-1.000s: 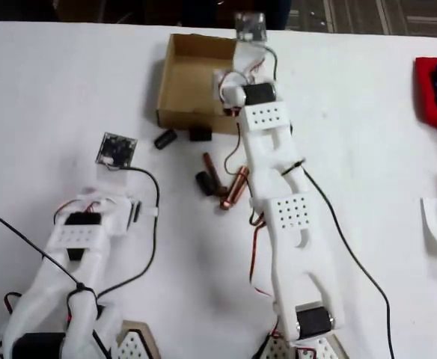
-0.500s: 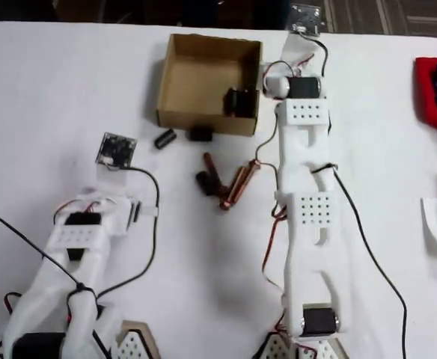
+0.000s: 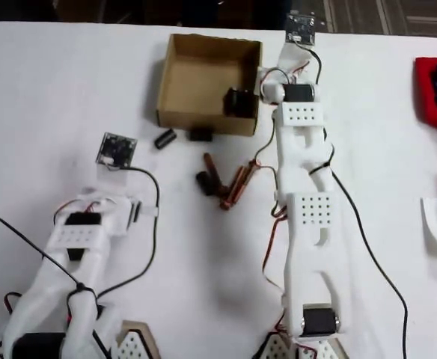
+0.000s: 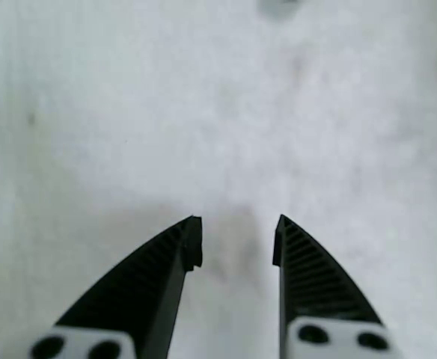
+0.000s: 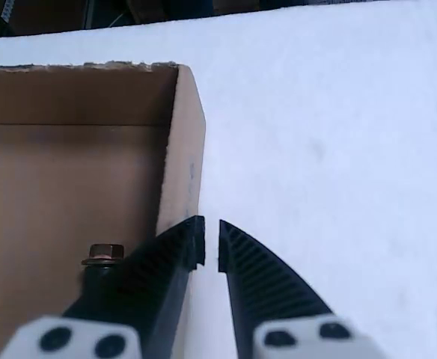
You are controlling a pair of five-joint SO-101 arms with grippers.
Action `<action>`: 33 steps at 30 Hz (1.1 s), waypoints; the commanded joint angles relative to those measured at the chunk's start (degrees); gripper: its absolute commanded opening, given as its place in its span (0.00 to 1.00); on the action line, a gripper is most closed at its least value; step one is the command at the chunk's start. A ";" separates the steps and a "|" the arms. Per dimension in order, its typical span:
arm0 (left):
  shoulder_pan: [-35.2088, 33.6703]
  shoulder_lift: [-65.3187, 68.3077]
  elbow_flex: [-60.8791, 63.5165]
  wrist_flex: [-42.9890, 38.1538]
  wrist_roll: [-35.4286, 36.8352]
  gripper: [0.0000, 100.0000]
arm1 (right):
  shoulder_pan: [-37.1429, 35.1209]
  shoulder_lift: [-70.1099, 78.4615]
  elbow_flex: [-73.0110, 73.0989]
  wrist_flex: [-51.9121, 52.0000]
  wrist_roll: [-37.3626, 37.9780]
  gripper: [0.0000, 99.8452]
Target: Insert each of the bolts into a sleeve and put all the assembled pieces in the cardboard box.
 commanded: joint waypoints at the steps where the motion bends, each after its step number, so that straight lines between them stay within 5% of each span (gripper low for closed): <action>1: -0.18 -0.53 -0.13 -0.18 -0.35 0.17 | -1.71 -1.36 0.09 -0.75 0.00 0.02; 13: -0.62 -0.62 -0.13 -0.18 0.09 0.17 | -2.51 -8.22 -18.29 21.49 0.18 0.02; 16: -2.02 -0.70 -0.31 -0.18 0.44 0.17 | -4.09 -9.45 -21.10 29.58 5.89 0.05; 22: -10.64 -0.79 -1.54 -0.26 12.22 0.17 | -10.86 -14.20 -20.84 44.79 12.66 0.16; 33: -20.22 -0.79 -1.71 -0.26 21.36 0.17 | -27.91 -21.14 -7.82 45.23 21.98 0.17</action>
